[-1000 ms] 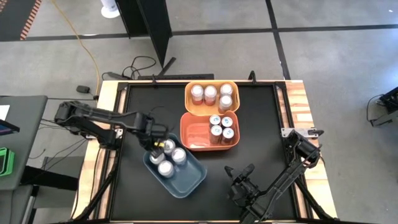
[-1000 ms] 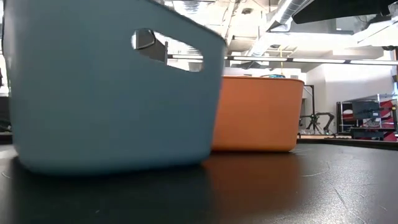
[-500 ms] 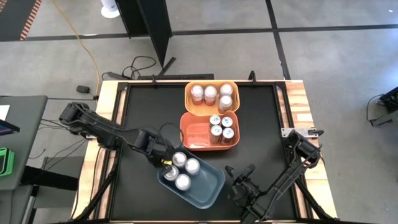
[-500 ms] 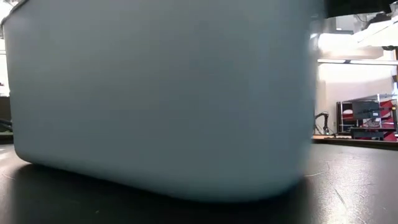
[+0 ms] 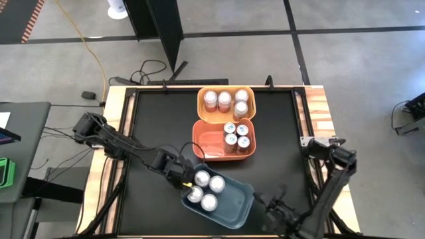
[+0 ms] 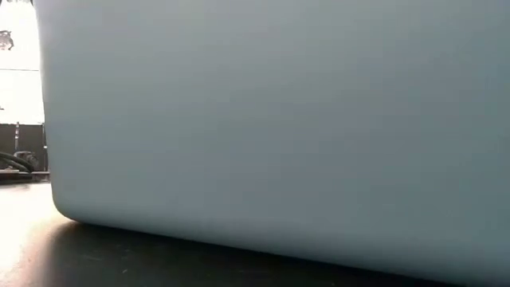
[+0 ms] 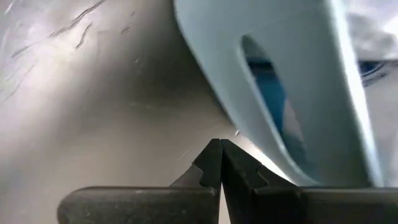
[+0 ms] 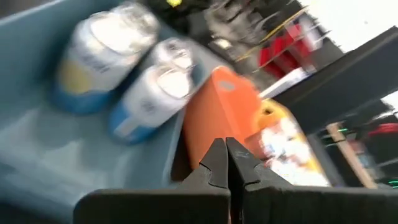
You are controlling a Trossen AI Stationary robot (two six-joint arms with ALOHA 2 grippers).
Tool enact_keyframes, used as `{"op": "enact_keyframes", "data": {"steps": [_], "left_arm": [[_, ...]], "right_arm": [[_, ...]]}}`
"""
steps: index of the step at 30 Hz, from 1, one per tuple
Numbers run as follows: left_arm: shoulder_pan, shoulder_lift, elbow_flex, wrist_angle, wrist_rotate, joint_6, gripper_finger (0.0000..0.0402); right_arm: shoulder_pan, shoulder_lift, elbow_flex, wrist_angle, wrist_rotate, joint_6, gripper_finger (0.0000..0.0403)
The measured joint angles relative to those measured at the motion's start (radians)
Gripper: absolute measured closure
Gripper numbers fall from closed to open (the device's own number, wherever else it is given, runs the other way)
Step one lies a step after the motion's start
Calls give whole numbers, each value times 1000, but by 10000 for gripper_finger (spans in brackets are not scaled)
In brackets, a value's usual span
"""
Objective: Sort soda cans
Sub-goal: Move the blue bin
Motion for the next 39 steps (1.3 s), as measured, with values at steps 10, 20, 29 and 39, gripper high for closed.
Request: {"op": "enact_keyframes", "data": {"steps": [10,20,29,39], "left_arm": [[-2,0,0,29,-53,4,401],[-2,-1,-1,42,-74,18,401],[-2,-1,-1,48,-76,37,401],[-2,-2,-1,48,-75,38,401]], "right_arm": [[129,-55,-13,360,-318,-214,399],[83,-53,-223,702,-422,-232,402],[-19,-53,-346,840,-352,-268,402],[-74,-54,-385,863,-334,-304,402]]}}
